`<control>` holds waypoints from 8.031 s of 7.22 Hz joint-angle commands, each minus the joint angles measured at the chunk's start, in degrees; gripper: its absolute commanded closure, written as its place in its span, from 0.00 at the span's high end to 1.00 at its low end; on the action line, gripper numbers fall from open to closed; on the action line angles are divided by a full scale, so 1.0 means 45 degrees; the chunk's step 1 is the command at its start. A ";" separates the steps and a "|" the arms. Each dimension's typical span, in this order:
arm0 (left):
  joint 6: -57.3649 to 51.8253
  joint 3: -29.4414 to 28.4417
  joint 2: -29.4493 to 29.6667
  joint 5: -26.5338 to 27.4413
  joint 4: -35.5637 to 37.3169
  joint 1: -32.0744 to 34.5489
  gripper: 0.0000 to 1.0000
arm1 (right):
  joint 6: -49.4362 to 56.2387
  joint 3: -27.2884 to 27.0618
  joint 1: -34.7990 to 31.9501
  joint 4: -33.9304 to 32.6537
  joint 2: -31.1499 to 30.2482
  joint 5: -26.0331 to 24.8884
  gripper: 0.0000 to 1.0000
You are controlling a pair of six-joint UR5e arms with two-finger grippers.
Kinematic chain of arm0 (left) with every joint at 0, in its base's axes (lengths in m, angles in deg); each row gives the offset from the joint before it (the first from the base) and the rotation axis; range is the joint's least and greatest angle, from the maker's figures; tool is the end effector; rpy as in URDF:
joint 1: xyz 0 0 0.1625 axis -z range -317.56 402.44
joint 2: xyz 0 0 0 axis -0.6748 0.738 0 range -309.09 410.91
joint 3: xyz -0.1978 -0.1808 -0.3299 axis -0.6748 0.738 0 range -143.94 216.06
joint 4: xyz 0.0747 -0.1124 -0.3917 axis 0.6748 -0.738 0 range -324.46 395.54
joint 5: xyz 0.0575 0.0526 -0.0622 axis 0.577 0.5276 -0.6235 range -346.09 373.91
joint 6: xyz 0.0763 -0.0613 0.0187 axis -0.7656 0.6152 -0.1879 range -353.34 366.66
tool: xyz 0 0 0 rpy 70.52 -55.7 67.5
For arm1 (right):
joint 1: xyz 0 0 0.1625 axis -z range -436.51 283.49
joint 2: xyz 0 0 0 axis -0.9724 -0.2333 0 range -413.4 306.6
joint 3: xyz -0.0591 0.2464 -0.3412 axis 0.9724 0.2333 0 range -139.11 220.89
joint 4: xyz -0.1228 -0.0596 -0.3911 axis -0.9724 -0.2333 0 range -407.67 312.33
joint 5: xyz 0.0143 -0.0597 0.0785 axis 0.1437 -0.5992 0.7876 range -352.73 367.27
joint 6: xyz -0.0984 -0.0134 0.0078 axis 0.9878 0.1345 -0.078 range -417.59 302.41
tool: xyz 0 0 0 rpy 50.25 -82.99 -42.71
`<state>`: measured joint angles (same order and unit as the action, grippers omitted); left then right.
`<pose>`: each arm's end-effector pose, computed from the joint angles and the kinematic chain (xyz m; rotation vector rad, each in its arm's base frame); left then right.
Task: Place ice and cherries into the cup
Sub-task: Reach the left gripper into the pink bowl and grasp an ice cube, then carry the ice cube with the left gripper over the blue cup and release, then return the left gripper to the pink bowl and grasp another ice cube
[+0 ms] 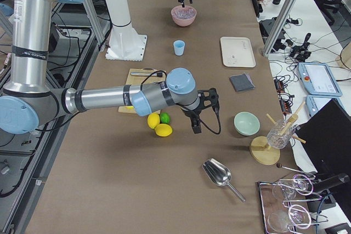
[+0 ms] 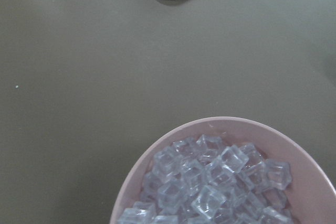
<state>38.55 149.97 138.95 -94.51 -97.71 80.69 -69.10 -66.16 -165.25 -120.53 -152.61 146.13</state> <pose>0.3115 -0.3752 0.3898 0.6562 0.9746 0.4890 0.0487 -0.4397 0.5459 0.3128 -0.8778 -0.0199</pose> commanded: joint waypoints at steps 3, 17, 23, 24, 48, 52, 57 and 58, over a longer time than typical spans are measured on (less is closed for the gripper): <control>-0.0075 0.0038 -0.0479 0.0089 0.0159 -0.0960 0.71 | 0.0000 0.0019 0.0052 0.0000 -0.0002 0.0001 1.00; -0.0075 0.0019 -0.1262 0.0499 0.0393 -0.1722 0.41 | 0.0000 0.0058 0.0170 0.0000 -0.0003 -0.0038 1.00; -0.0075 0.0136 -0.1262 0.0480 0.0374 -0.1509 0.00 | 0.0019 0.0078 0.0170 0.0000 -0.0003 -0.0038 1.00; -0.0017 0.0329 -0.1262 0.0403 0.0374 -0.1411 0.00 | 0.0019 0.0078 0.0170 0.0000 -0.0003 -0.0057 1.00; 1.1643 -0.3282 0.7722 0.4914 0.1447 -0.4301 0.36 | 0.0039 0.0058 0.0170 0.0059 0.0036 -0.0155 1.00; 1.1604 -0.3049 0.7664 0.4933 0.1583 -0.4281 0.98 | 0.0019 0.0058 0.0170 0.0059 0.0036 -0.0155 1.00; 0.7634 0.0564 0.4391 0.0573 0.3909 -0.1501 0.98 | 0.0039 0.0117 0.0170 0.0039 0.0056 -0.0155 1.00; 0.5396 0.0952 0.3087 -0.0196 0.3909 -0.0792 0.98 | 0.0039 0.0156 0.0189 0.0039 0.0056 -0.0155 1.00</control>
<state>73.10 152.16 159.15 -89.69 -80.34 72.22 -68.92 -65.62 -164.47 -120.36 -152.35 145.44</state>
